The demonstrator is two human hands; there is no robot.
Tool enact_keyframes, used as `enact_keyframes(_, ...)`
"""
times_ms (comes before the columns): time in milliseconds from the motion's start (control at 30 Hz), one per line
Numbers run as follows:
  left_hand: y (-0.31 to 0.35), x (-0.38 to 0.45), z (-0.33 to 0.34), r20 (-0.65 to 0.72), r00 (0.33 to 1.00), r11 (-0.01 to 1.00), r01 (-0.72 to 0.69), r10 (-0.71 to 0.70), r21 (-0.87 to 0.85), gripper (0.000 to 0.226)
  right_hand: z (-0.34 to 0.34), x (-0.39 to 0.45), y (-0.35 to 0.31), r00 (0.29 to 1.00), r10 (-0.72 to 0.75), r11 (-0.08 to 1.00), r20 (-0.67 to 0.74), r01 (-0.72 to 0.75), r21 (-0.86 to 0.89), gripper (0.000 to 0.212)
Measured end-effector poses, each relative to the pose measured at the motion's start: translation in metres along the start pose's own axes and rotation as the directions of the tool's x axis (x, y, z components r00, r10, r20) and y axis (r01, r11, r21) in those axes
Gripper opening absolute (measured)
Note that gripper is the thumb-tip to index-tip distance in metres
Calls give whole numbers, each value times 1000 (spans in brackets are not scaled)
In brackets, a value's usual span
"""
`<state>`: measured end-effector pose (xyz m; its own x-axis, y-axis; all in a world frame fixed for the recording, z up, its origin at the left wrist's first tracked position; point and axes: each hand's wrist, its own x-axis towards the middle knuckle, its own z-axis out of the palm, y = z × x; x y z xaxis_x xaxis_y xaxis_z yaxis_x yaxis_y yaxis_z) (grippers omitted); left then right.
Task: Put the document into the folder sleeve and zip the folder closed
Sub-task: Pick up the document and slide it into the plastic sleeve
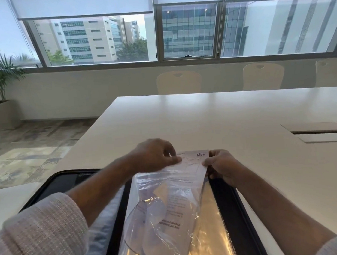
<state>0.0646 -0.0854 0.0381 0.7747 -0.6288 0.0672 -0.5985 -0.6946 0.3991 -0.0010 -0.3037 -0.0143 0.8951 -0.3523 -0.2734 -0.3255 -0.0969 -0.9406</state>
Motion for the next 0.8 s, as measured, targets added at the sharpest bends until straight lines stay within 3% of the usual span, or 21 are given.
enact_keyframes(67, -17, 7, -10, -181, 969, 986, 164, -169, -43, 43, 2, 0, 1, 1000, 1, 1000, -9, 0, 14, 14)
enact_keyframes(100, -25, 9, -12, -200, 936, 957, 283, -290, -62, 50, 3, -1, 1, 1000, 4, 999, -12, -4, 33, 13)
enact_keyframes(167, -41, 10, -8, -53, 868, 867, 487, -494, -107, 60, 4, -4, 1, 999, 31, 996, 20, -32, 79, 14)
enact_keyframes(233, -50, 8, 1, 130, 803, 780, 595, -581, -193, 53, 3, -8, -1, 989, 85, 994, 121, -93, 62, 23)
enact_keyframes(367, -53, 7, 6, 107, 767, 710, 630, -633, -314, 22, 0, -17, -6, 951, 142, 990, 276, -137, -38, 27)
enact_keyframes(500, -50, 12, 6, 32, 743, 689, 635, -668, -350, 17, 1, -10, -9, 988, 74, 997, 139, -71, -26, 15)
enact_keyframes(600, -55, 14, 10, 27, 749, 651, 593, -663, -474, 19, 6, 1, -10, 999, 45, 999, 25, -46, 14, 7)
enact_keyframes(700, -57, 9, 11, 103, 764, 563, 552, -637, -615, 19, 9, 12, -9, 998, 34, 998, -43, -32, 57, 11)
enact_keyframes(800, -58, 0, 4, 302, 791, 515, 586, -533, -626, 16, 13, 21, -11, 996, 19, 997, -93, -11, 77, 9)
